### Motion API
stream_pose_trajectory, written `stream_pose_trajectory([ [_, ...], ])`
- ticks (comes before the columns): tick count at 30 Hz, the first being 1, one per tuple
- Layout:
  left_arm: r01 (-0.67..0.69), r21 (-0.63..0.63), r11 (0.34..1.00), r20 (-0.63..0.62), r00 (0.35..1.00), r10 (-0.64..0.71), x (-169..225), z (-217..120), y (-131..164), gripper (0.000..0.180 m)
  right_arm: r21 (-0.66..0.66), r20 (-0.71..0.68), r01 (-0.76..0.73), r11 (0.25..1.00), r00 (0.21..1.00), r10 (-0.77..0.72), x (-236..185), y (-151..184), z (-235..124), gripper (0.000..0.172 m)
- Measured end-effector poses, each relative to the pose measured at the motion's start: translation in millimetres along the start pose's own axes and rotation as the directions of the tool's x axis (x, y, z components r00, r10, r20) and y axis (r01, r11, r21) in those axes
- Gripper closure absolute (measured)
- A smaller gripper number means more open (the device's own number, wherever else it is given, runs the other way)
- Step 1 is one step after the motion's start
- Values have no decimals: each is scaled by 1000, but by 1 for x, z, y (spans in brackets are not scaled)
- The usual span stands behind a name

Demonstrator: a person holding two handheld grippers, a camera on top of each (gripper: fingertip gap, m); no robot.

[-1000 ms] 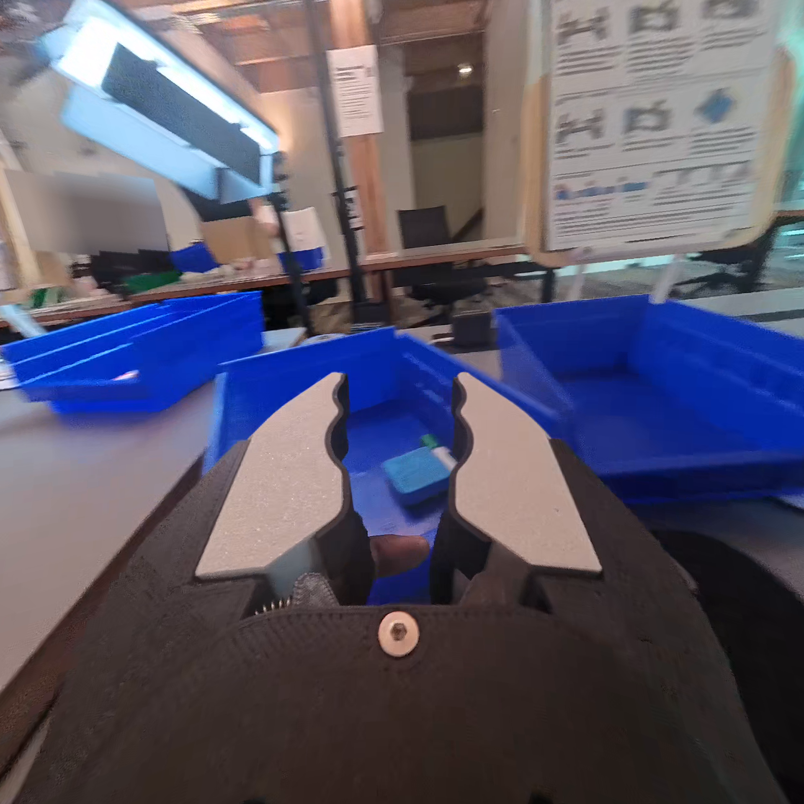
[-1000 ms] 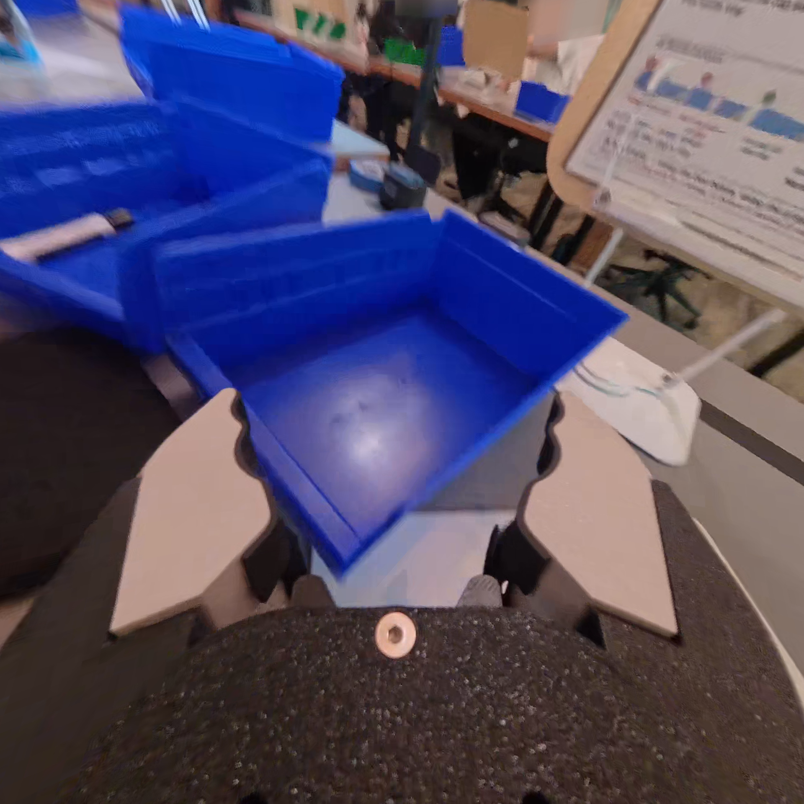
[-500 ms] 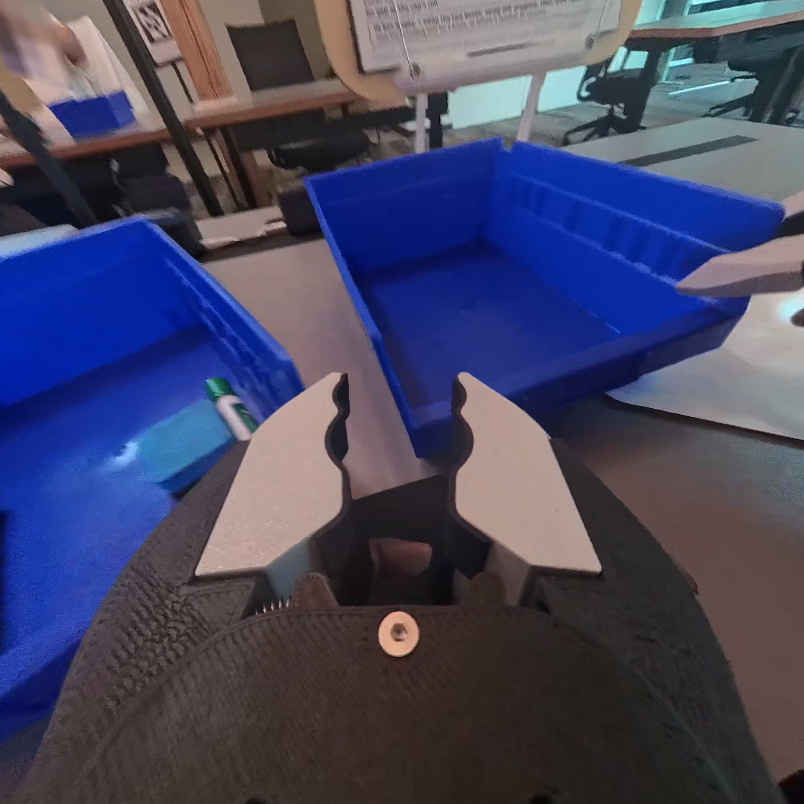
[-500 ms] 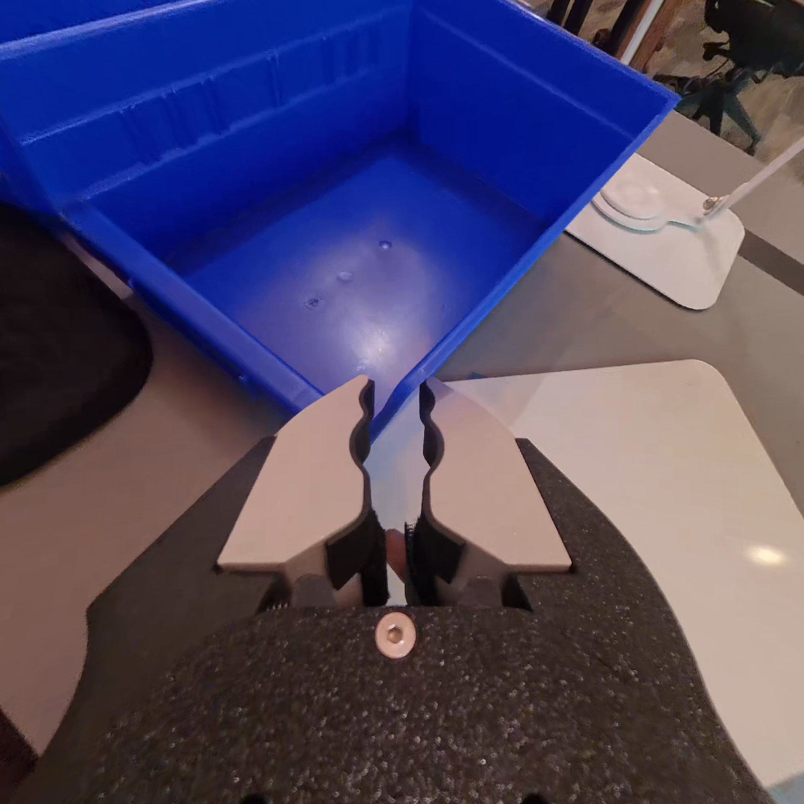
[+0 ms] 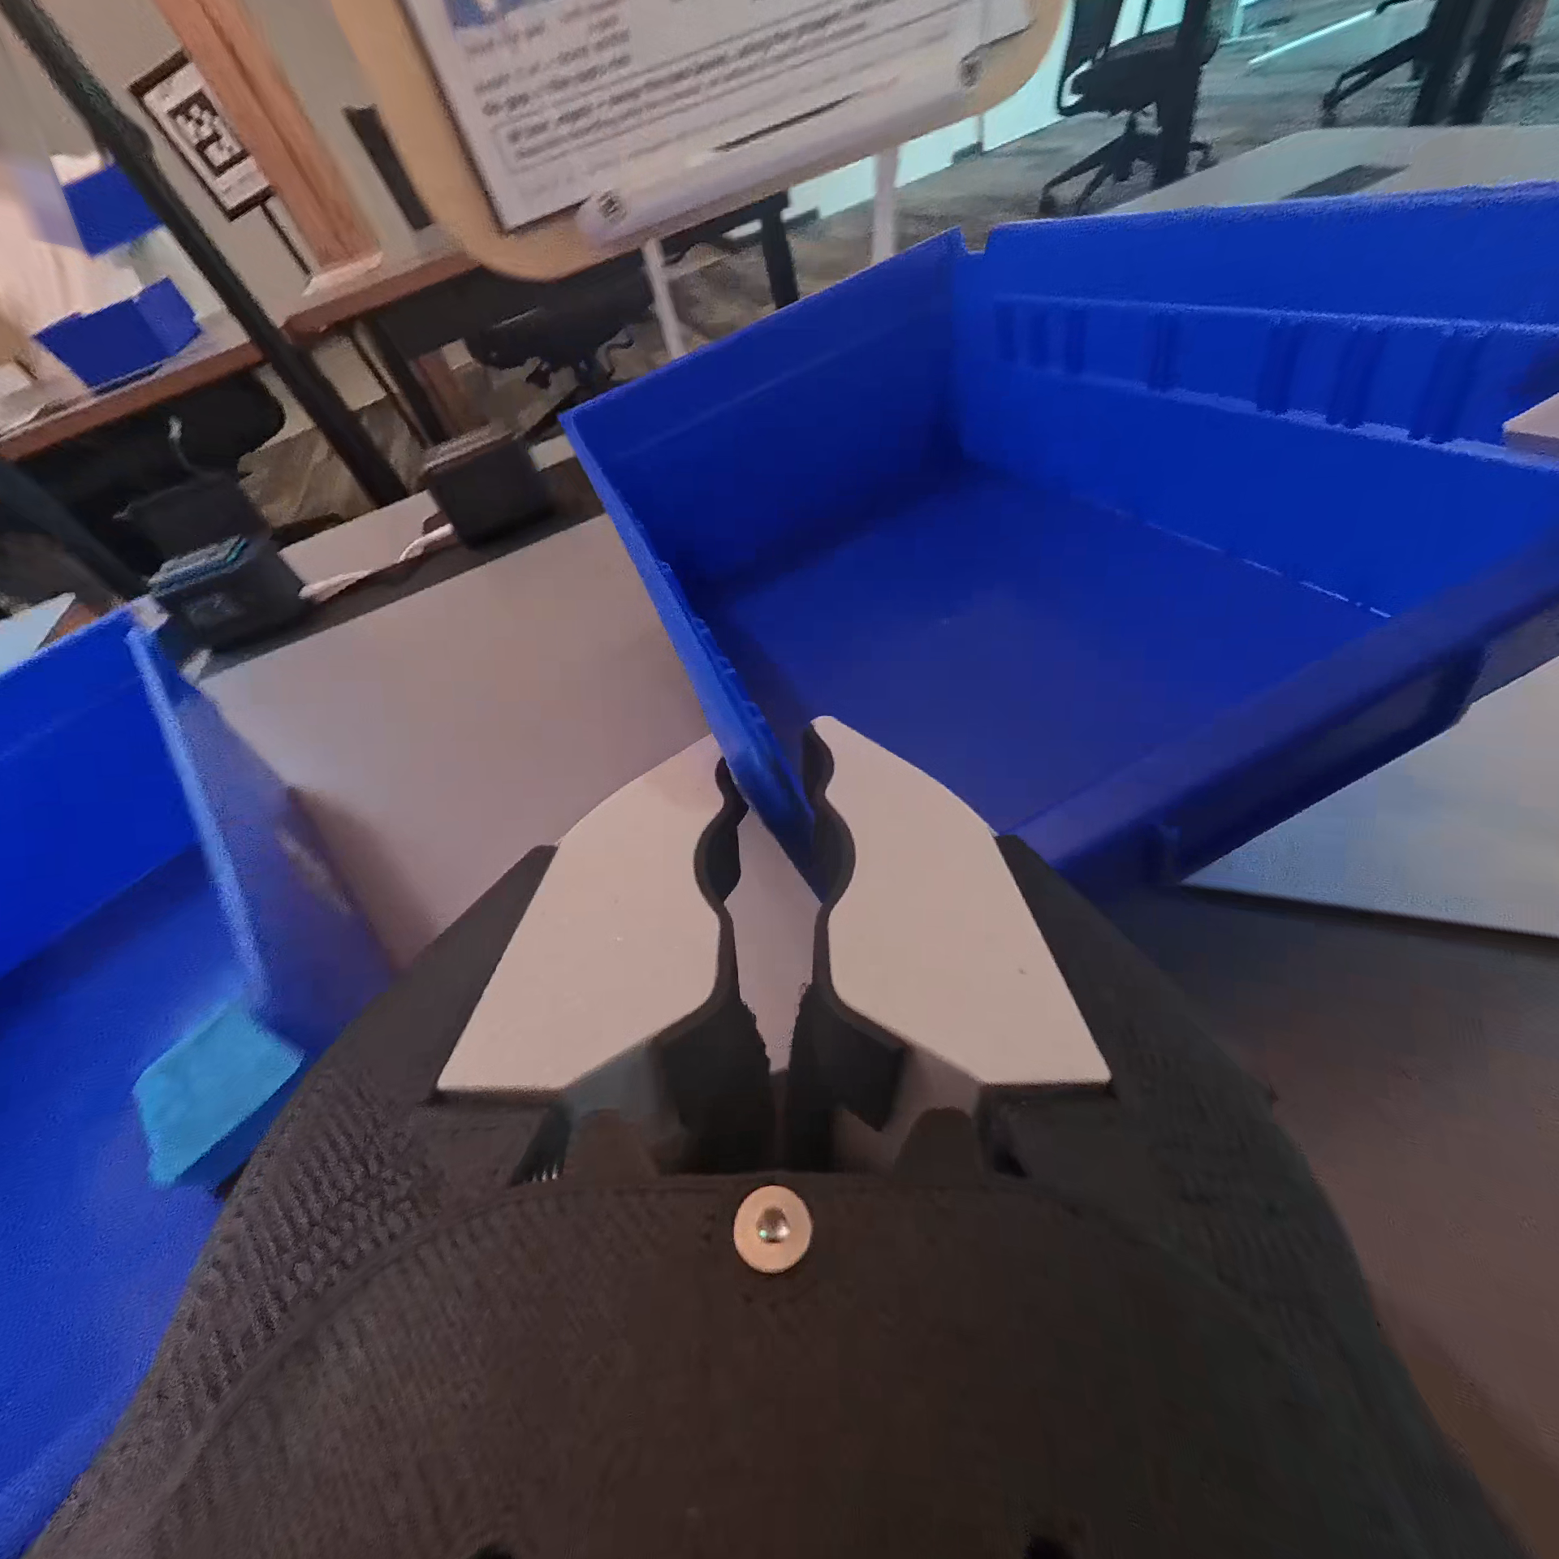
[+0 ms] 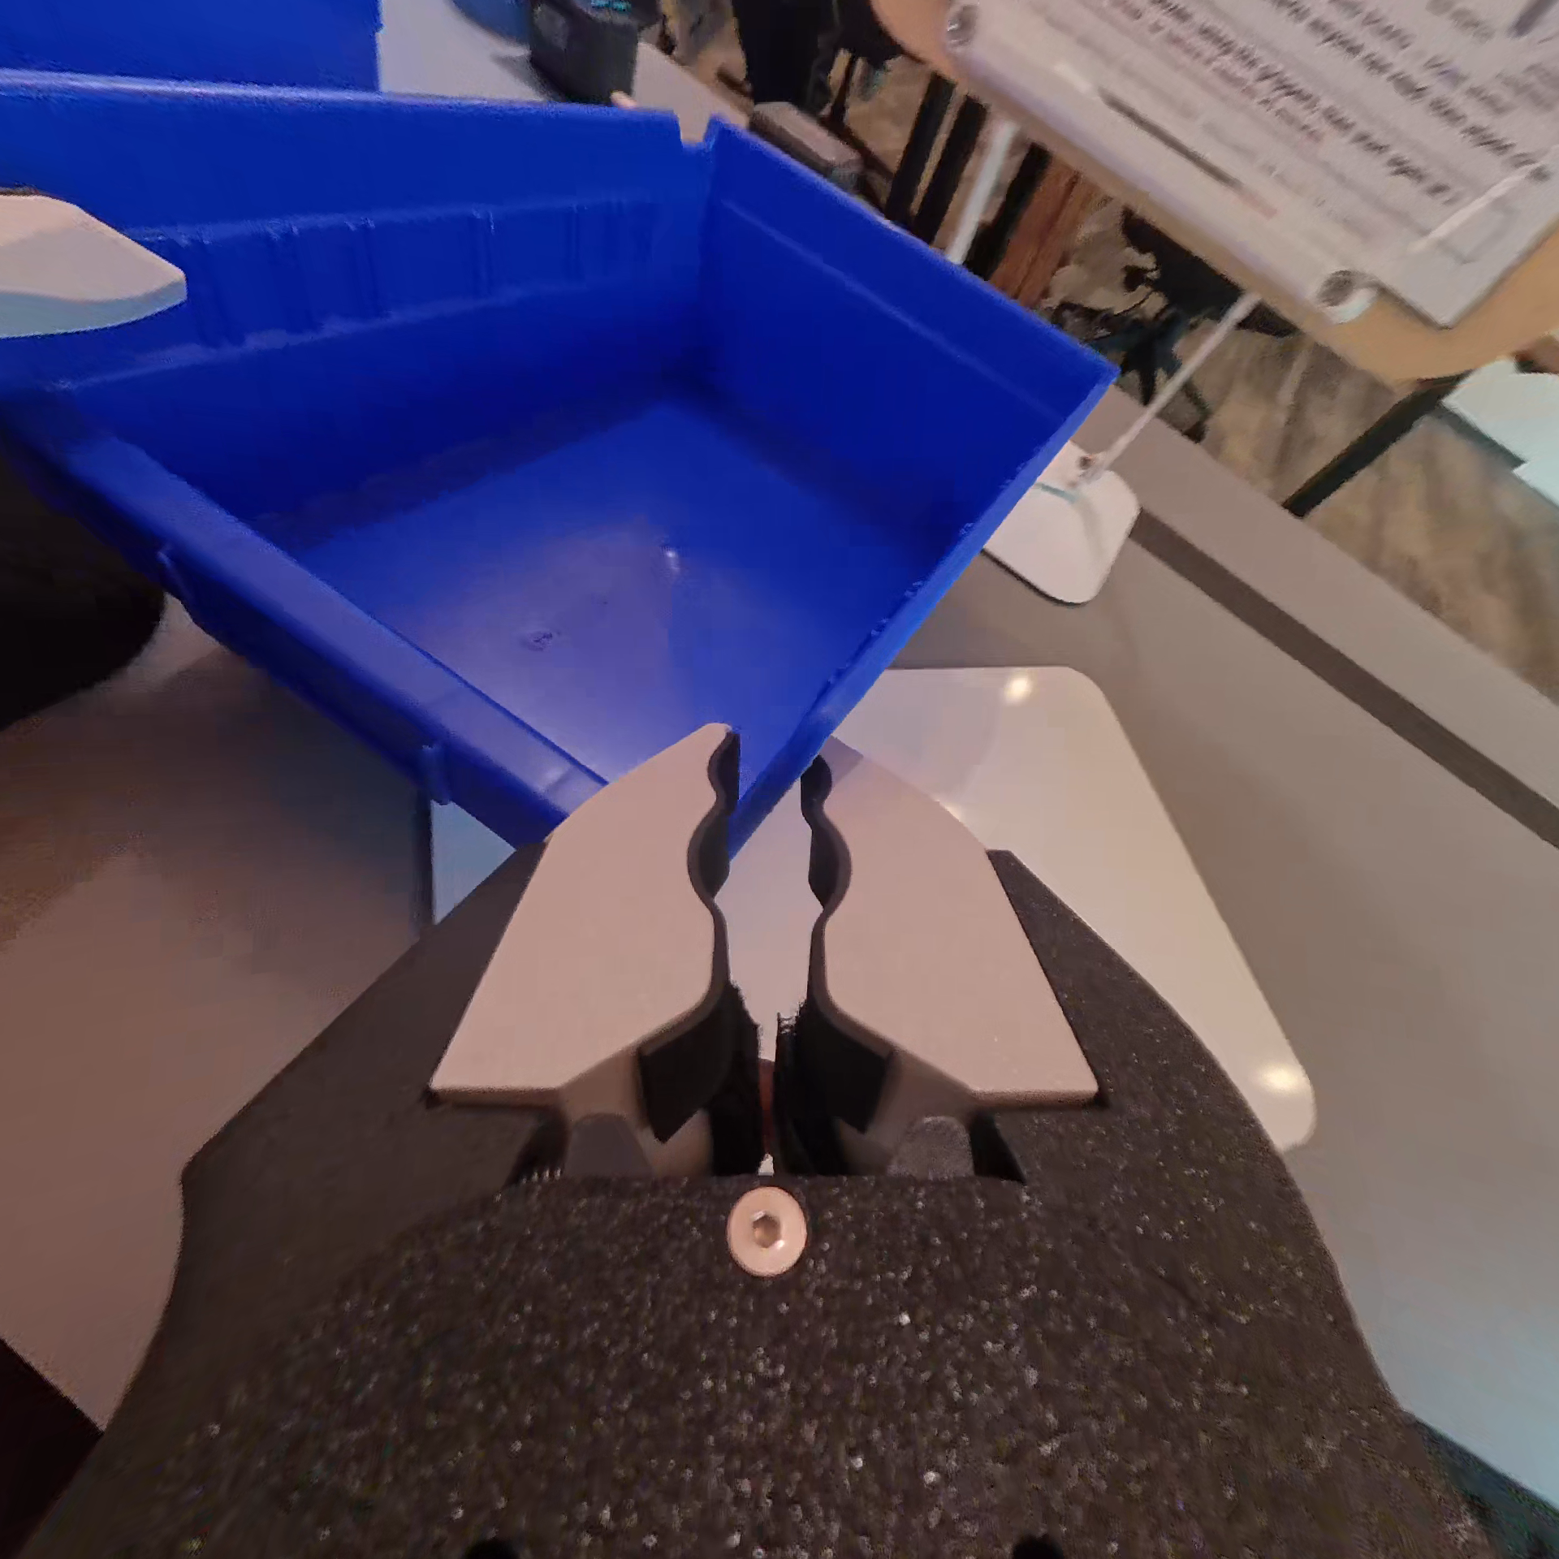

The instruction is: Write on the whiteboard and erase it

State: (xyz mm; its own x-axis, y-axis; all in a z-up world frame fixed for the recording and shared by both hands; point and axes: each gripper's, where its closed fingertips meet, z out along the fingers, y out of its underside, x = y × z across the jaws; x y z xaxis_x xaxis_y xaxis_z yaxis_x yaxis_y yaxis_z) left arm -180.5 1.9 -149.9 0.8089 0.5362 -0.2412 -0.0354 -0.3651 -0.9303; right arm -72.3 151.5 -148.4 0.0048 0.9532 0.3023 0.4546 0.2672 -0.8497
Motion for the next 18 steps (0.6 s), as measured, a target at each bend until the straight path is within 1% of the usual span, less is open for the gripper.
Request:
stream_pose_trajectory([
  [2, -23, 21, 1000, -35, 999, 24, 20, 10, -16, 168, 6, -53, -1, 1000, 999, 1, 19, 8, -17, 158],
  [5, -59, 69, 996, -101, 993, 66, 58, 35, -47, 169, -5, -133, -29, 1000, 991, 29, 57, 27, -41, 157],
  [9, -122, 108, 987, -215, 966, 143, 129, 78, -84, 168, -46, -252, -54, 997, 967, 41, 124, 63, -74, 157],
  [12, -164, 132, 978, -277, 941, 195, 182, 113, -109, 167, -51, -304, -93, 994, 950, 73, 179, 93, -92, 157],
  [16, -216, 163, 963, -300, 919, 257, 248, 159, -134, 166, -62, -388, -115, 991, 918, 82, 250, 135, -104, 157],
  [18, -220, 174, 960, -304, 915, 265, 277, 178, -143, 165, -63, -428, -126, 990, 900, 87, 282, 155, -108, 158],
])
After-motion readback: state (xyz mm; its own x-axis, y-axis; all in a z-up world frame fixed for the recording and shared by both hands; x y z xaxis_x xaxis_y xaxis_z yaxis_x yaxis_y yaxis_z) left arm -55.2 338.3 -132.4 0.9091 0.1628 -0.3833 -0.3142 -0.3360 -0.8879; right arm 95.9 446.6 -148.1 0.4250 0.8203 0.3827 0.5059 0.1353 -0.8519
